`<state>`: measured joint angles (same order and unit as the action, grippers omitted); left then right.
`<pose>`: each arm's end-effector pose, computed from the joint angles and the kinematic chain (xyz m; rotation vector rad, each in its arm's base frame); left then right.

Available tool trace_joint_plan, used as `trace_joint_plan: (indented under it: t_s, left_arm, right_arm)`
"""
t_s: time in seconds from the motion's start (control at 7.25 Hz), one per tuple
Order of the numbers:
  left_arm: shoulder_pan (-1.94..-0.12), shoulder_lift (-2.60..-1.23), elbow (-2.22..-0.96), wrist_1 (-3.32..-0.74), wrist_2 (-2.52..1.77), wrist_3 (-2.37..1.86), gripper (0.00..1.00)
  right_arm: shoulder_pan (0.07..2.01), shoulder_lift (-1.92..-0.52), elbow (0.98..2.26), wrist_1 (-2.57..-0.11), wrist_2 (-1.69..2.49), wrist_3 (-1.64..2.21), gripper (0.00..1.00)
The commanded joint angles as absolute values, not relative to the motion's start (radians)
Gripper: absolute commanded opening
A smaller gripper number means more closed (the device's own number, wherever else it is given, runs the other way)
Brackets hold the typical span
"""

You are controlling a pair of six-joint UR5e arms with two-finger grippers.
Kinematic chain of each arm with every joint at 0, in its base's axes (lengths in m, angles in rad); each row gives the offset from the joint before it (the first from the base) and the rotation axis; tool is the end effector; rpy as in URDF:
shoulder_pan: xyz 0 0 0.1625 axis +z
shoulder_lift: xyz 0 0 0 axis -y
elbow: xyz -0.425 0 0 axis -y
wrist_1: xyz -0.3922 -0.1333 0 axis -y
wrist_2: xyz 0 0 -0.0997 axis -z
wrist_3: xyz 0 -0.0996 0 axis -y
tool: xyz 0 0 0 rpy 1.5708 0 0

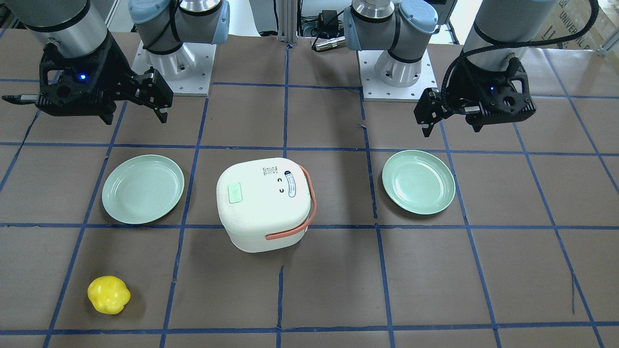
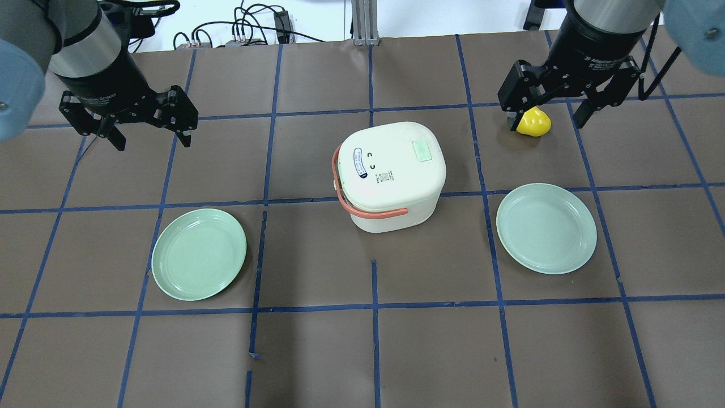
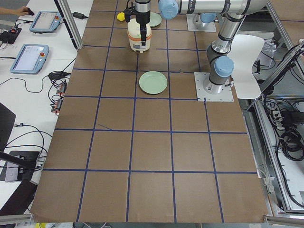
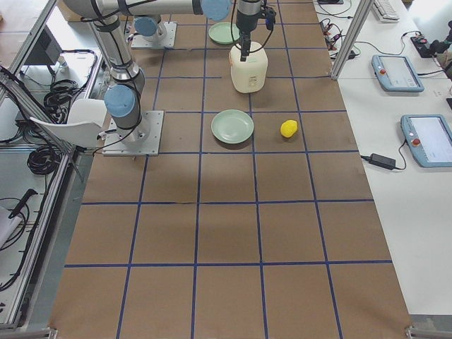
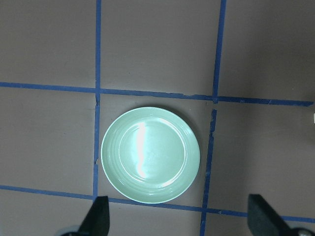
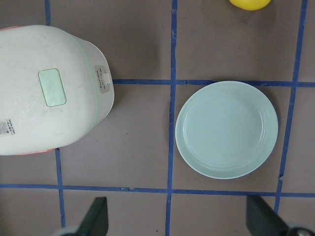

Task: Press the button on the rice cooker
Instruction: 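Move the right gripper over the rice cooker's green lid button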

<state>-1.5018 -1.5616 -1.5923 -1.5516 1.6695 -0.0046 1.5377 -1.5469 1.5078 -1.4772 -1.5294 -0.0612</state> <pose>-0.0895 -0.4960 0.4842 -0.1125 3.0406 -0.0056 0.1209 -0.5005 0.4979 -0.0418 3.0963 0.0813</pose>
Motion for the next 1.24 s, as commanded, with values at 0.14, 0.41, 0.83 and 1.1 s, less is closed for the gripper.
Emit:
trace_joint_plan:
  t_s: [0.14,0.41,0.83,1.1]
  left_arm:
    - [-1.502,-1.562,-1.592,-1.551,1.671,-0.005,1.00]
    - [-1.502,-1.562,-1.592,-1.551,1.671,-0.005,1.00]
    - [-1.502,-1.562,-1.592,-1.551,1.670,-0.005,1.00]
    - [-1.502,-1.562,-1.592,-1.552,1.669,-0.005,1.00]
  right_arm:
    - [1.540,-1.551,1.499,-1.489,-1.526,-0.045,1.00]
    - [1.577,-1.517,1.488,-1.566,-1.506,0.021,0.95]
    - [1.718,-1.418,1.486,-1.601,-1.424,0.204,0.25]
    - [1.720,-1.379,1.494,-1.615,-1.408,0.215,0.07]
